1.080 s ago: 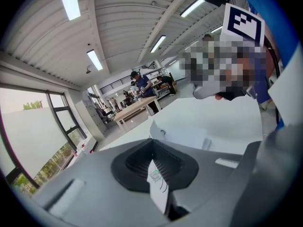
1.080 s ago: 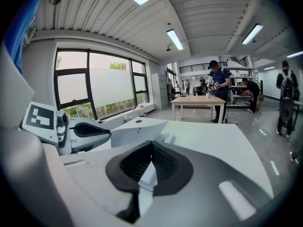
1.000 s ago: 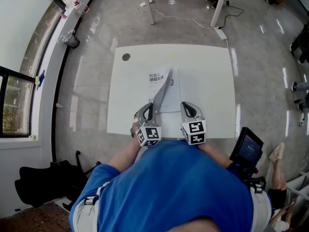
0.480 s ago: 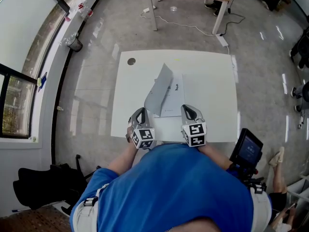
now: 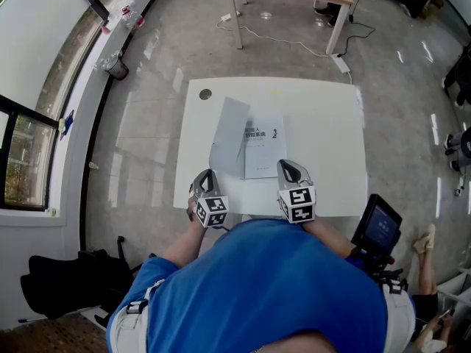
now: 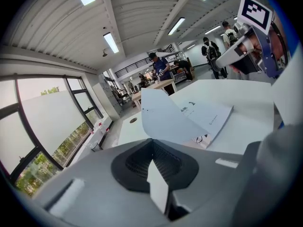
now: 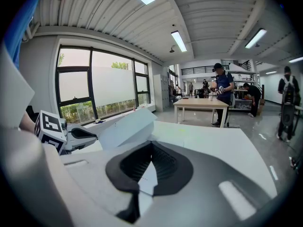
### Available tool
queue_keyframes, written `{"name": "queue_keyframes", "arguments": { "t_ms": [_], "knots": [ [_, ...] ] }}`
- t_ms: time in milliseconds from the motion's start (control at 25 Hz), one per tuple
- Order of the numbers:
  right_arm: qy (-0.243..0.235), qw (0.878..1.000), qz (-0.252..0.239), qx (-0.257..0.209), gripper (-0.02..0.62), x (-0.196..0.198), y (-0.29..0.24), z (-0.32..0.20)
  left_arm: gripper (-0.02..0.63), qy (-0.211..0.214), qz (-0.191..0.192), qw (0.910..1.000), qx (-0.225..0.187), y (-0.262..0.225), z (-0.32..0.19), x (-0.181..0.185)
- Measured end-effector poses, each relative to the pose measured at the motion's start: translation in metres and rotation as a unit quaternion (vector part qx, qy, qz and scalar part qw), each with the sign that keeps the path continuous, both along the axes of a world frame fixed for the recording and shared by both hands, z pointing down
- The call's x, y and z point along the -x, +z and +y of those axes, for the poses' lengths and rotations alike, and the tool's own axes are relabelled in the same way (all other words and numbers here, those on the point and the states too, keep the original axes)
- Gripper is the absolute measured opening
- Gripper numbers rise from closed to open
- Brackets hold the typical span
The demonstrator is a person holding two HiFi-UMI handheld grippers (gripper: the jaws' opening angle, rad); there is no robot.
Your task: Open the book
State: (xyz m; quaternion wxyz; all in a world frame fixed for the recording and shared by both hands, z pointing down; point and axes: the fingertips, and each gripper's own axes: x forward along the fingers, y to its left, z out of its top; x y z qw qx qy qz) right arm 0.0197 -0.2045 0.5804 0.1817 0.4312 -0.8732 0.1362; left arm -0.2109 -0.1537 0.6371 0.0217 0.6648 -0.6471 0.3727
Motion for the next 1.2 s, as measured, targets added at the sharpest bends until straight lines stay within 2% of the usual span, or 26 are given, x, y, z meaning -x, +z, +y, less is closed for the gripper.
{"name": "queue_keyframes", "arguments": {
  "t_ms": [640,1000,1200],
  "knots": [
    [0.008,1.0,0.012,0.012,0.003,-0.003,0.008,-0.004,0.009,-0.048,0.003,0.9959,0.077,0.047,0.02,0.031],
    [0.03,0.998,0.032,0.049,0.003,-0.027,0.042,-0.004,0.008,-0.046,0.001,0.9919,0.119,0.078,0.027,0.025],
    [0.044,0.995,0.05,0.075,0.003,-0.04,0.063,-0.004,0.008,-0.03,-0.007,0.9933,0.111,0.078,0.03,0.017]
  ]
}}
